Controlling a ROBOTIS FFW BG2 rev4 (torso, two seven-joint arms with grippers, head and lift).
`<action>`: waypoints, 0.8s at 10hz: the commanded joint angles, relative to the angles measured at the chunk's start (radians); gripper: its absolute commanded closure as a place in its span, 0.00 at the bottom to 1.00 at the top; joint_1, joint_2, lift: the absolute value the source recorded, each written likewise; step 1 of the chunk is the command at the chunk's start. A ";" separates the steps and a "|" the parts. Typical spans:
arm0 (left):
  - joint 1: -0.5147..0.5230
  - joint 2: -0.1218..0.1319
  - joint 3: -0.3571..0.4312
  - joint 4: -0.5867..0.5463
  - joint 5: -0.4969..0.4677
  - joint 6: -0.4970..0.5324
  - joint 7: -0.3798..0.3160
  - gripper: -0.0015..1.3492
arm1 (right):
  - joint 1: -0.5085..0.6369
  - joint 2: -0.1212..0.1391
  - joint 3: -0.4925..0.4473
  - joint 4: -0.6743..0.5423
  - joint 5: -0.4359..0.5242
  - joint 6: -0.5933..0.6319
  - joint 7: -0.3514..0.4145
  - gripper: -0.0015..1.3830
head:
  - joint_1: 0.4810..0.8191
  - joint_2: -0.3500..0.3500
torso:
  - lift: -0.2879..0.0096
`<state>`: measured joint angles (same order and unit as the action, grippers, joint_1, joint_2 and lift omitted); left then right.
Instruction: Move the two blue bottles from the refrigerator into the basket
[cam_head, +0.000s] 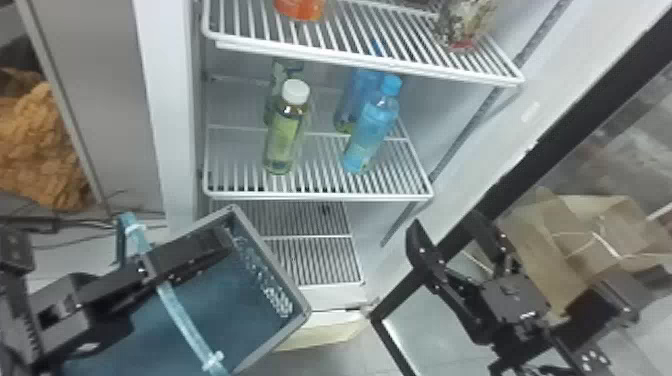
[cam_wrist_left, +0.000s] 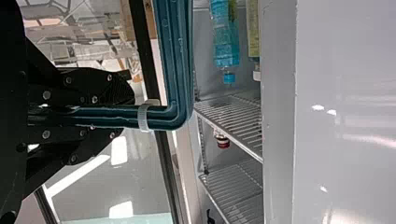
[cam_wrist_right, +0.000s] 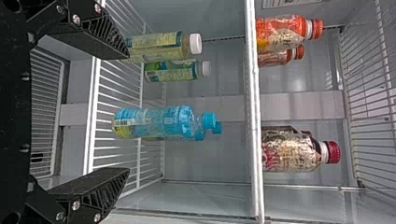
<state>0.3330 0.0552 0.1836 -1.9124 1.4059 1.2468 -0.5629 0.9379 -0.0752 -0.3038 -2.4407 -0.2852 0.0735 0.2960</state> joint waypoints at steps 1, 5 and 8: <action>0.001 0.000 0.000 0.002 0.000 0.000 0.000 0.88 | 0.000 0.000 0.001 0.005 0.000 0.000 0.000 0.15 | 0.63 0.00 | 0.24; 0.001 0.000 0.000 0.002 0.000 0.000 0.000 0.88 | -0.003 0.000 0.001 0.007 -0.002 0.000 0.000 0.15 | 0.63 0.00 | 0.24; 0.001 0.000 0.002 0.002 0.002 0.000 0.000 0.88 | -0.037 -0.002 0.003 0.042 0.004 0.000 0.000 0.15 | 0.63 0.00 | 0.24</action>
<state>0.3337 0.0552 0.1853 -1.9107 1.4065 1.2468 -0.5629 0.9128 -0.0760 -0.3020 -2.4093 -0.2834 0.0727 0.2950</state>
